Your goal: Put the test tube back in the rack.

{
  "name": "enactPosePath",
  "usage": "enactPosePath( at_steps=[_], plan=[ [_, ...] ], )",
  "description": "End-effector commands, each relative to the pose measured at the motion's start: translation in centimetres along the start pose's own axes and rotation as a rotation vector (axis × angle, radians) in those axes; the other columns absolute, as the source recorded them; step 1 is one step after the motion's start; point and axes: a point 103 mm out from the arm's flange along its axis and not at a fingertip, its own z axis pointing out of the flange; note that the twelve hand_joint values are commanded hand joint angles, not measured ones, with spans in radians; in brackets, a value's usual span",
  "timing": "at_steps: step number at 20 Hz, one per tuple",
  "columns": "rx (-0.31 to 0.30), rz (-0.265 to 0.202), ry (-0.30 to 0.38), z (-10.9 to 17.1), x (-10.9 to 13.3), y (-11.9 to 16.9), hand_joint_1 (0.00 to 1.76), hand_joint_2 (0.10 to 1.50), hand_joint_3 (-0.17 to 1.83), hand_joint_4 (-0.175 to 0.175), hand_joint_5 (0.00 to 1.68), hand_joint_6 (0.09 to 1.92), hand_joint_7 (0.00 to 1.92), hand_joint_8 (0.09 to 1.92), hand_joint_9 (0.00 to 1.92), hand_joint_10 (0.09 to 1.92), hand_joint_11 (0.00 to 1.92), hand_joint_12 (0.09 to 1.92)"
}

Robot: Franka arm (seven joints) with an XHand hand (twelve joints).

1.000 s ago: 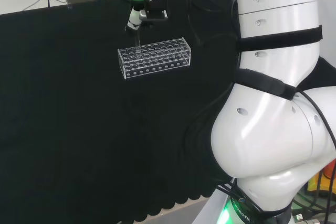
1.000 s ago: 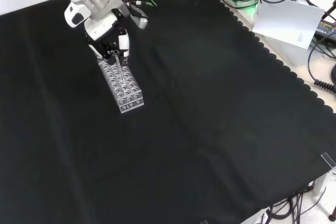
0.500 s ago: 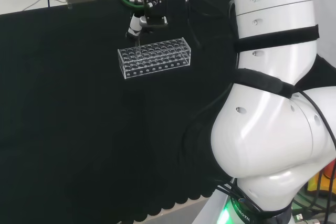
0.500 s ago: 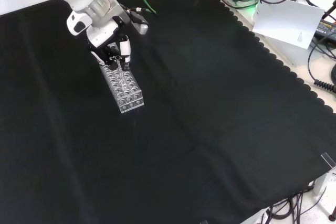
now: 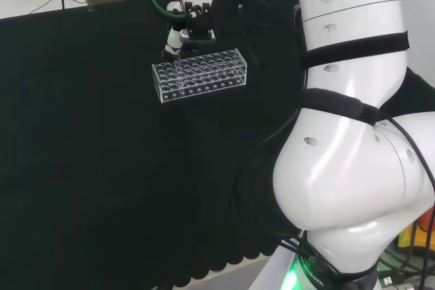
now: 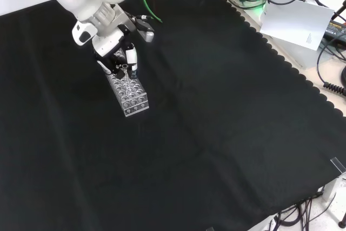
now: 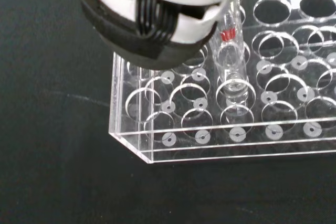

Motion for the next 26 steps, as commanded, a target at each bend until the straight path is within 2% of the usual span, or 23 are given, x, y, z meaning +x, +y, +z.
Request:
enactPosePath(
  at_steps=[1,7,8,9,10,11,12,13,15,17,21,26],
  plan=[
    [0.006,-0.004,-0.002,0.4,0.1,0.0,1.24,0.60,0.62,-0.175,1.58,0.09,1.91,0.13,1.82,0.14,1.45,0.71],
    [0.008,-0.009,0.002,0.6,0.1,0.0,1.24,0.61,0.62,-0.175,1.58,0.09,1.91,0.13,1.82,0.14,1.45,0.71],
    [0.019,-0.020,0.015,0.7,0.0,0.0,1.24,0.61,0.61,-0.175,1.58,0.09,1.91,0.13,1.82,0.14,1.45,0.71],
    [0.059,-0.032,0.037,0.8,-0.1,0.1,1.28,0.60,0.64,-0.175,1.57,0.09,1.80,0.11,1.79,0.13,1.44,0.73],
    [0.108,-0.044,0.056,1.0,-0.2,0.1,1.24,0.57,0.64,-0.104,1.50,0.09,1.65,0.09,1.69,0.10,1.28,0.87],
    [0.144,-0.054,0.063,1.2,-0.2,0.1,1.15,0.54,0.60,-0.036,1.25,0.09,1.34,0.09,1.46,0.09,0.97,1.07],
    [0.157,-0.060,0.064,1.2,-0.2,0.1,1.06,0.53,0.54,0.006,1.00,0.09,1.06,0.09,1.23,0.09,0.69,1.24],
    [0.160,-0.065,0.065,1.1,-0.3,0.1,0.98,0.53,0.47,0.032,0.79,0.09,0.80,0.09,1.01,0.09,0.45,1.37],
    [0.145,-0.073,0.059,0.8,-0.2,0.0,0.87,0.56,0.36,0.054,0.53,0.09,0.46,0.09,0.69,0.09,0.17,1.51],
    [0.124,-0.081,0.059,0.3,0.0,-0.1,0.82,0.58,0.29,0.060,0.42,0.09,0.29,0.09,0.51,0.09,0.05,1.57],
    [0.072,-0.113,0.067,-1.7,0.4,-0.8,0.81,0.60,0.25,0.064,0.38,0.09,0.21,0.09,0.42,0.09,0.00,1.58],
    [-0.046,-0.177,0.050,-6.4,1.3,-3.1,0.81,0.60,0.23,0.066,0.38,0.09,0.21,0.09,0.42,0.09,0.00,1.57]
  ],
)
